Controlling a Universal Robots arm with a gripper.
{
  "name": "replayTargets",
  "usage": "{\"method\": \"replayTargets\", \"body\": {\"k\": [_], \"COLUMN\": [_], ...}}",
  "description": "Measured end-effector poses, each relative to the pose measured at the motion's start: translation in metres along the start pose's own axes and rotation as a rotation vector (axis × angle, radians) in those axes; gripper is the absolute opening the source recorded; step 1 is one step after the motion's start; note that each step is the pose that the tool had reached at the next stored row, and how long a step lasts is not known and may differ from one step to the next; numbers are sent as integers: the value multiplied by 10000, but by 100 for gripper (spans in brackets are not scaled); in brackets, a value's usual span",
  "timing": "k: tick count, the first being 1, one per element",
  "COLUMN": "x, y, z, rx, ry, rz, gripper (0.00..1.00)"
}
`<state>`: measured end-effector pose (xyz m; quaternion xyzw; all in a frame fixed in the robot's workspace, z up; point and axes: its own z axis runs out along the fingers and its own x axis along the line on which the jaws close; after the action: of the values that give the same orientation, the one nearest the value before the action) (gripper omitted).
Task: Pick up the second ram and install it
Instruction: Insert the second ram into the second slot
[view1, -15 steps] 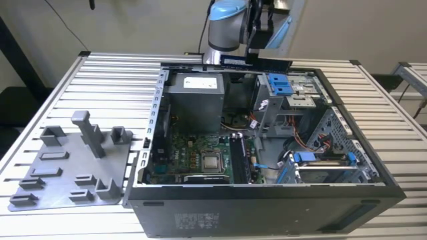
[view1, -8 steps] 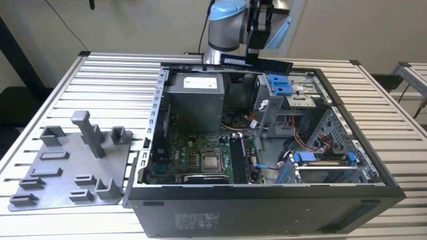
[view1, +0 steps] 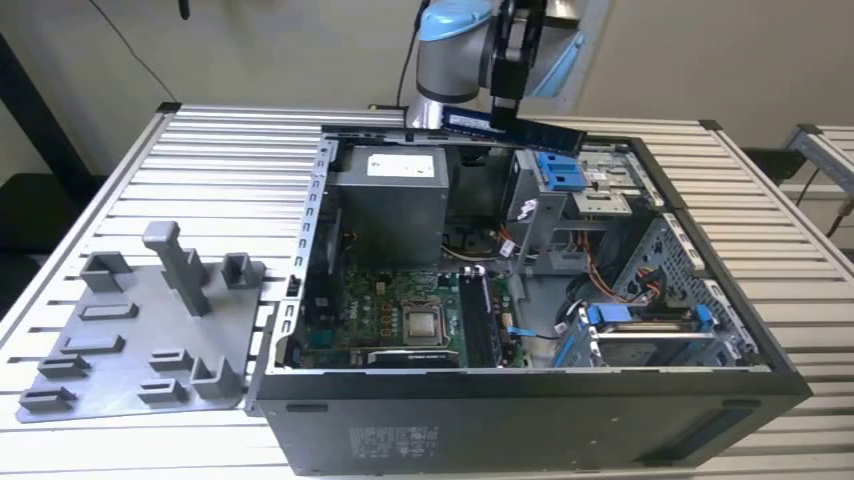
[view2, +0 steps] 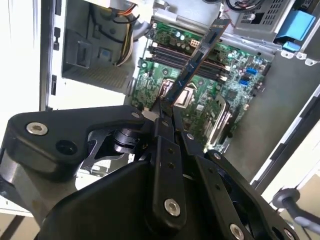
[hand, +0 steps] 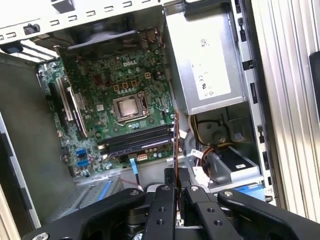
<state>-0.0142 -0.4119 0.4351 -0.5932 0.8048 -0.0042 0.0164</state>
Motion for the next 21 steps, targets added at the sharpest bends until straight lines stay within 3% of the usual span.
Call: {"method": "replayTargets", "body": {"k": [21], "x": [0], "y": [-1], "z": [13], "rx": [63], "ry": [80], "rz": [2914], "gripper": [14]}}
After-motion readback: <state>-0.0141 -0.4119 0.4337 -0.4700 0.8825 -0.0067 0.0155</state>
